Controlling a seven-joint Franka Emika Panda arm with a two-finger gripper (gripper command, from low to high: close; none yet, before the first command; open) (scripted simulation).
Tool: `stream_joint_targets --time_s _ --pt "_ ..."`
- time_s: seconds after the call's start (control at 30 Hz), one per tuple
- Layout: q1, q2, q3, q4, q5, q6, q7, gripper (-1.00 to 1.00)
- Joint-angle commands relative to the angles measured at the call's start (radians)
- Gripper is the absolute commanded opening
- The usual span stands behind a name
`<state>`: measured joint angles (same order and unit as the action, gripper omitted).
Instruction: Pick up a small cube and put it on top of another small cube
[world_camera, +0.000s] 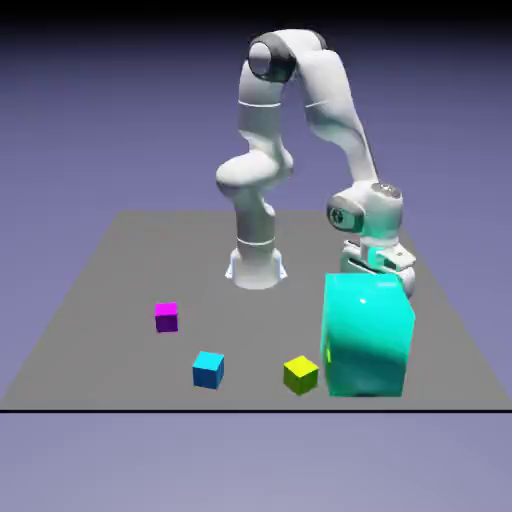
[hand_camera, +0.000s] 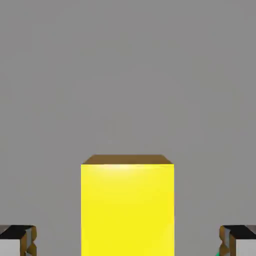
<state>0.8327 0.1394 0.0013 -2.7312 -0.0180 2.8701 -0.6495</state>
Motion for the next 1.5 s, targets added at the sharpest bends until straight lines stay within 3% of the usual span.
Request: stream_joint_targets --time_s 0.0,0.13,0.17,0.47,0.8,0.93,1.47 --pt "0.001 0.036 -0.001 0.006 -0.001 0.030 0.001 0.00" --pt "0.005 0.179 -0.007 0.031 -0.006 0.148 0.005 0.00" --pt "0.005 0.179 -0.007 0.031 -0.006 0.148 0.005 -1.00" --pt "-0.002 -0.072 0.003 -0.012 0.003 -0.060 -0.002 -1.00" --pt "0.147 0.014 -0.160 0.343 -0.124 -0.027 -0.087 -1.00" --pt "0.057 -0.053 -0.292 0.422 -0.166 -0.045 -0.082 -1.00" --pt "-0.450 -0.443 -0.834 0.096 -0.515 -0.263 0.603 -1.00"
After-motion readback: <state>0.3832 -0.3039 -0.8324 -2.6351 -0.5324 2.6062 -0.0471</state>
